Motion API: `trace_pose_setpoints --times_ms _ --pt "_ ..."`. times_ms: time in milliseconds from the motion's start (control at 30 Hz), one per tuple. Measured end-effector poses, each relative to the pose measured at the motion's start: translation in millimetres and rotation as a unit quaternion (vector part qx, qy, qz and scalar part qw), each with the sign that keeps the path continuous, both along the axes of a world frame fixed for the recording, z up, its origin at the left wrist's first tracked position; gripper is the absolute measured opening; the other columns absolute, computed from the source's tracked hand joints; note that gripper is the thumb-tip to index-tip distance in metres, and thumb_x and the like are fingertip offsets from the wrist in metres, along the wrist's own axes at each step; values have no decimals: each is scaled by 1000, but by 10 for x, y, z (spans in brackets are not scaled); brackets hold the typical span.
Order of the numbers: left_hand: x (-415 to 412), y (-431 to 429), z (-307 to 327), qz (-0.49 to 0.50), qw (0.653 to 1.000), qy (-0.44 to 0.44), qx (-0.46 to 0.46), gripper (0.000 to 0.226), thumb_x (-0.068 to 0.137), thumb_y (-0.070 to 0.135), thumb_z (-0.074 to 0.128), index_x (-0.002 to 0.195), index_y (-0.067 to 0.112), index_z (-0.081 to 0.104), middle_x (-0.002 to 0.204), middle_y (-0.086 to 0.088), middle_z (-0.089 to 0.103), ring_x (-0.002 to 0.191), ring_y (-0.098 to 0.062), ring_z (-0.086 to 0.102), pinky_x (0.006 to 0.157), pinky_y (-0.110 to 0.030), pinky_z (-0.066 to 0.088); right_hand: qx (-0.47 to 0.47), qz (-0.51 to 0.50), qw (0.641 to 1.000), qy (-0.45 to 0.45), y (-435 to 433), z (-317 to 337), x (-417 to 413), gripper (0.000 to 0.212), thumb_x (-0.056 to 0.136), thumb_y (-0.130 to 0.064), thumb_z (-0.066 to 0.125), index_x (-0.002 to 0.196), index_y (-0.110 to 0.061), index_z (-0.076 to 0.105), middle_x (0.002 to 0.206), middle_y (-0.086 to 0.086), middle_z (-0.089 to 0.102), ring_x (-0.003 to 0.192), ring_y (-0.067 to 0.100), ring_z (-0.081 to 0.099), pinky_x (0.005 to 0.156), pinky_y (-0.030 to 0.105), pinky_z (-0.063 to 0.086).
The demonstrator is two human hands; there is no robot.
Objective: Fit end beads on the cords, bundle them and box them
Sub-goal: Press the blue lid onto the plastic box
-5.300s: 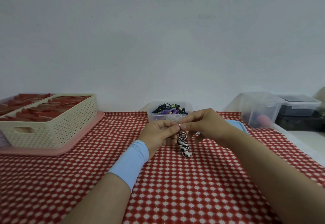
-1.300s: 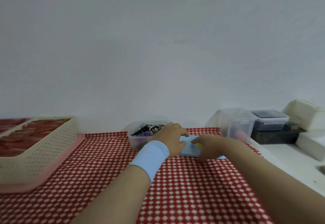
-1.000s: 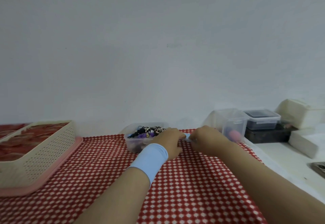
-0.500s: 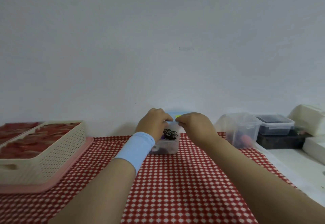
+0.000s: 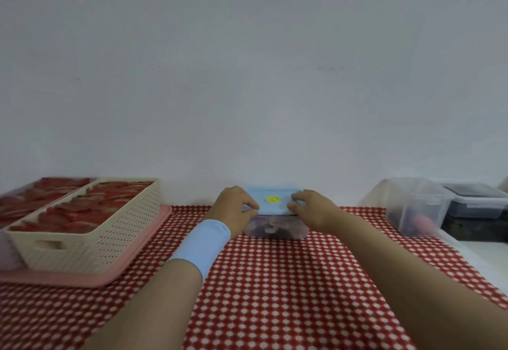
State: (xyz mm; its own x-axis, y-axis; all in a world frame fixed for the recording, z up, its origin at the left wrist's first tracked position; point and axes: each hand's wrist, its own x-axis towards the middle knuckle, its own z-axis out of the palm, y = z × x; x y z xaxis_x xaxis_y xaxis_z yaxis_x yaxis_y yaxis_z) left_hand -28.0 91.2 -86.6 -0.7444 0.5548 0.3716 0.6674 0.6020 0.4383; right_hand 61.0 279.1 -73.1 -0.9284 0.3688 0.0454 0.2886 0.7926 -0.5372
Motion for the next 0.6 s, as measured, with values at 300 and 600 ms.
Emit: trace_pose_setpoints --times_ms 300,600 --pt "12 21 7 35 996 -71 -27 21 97 32 55 98 22 73 113 -3 68 94 -18 59 73 -20 40 21 -22 1000 2 55 -38 55 35 103 -26 52 133 -12 65 143 9 56 127 26 53 103 31 40" --pt "-152 346 -1 48 989 -32 -138 26 101 30 43 121 18 55 129 -6 43 126 -24 35 104 -35 35 7 -7 999 -34 115 -103 -124 53 106 -24 39 156 -10 30 165 9 20 145 29 34 117 37 28"
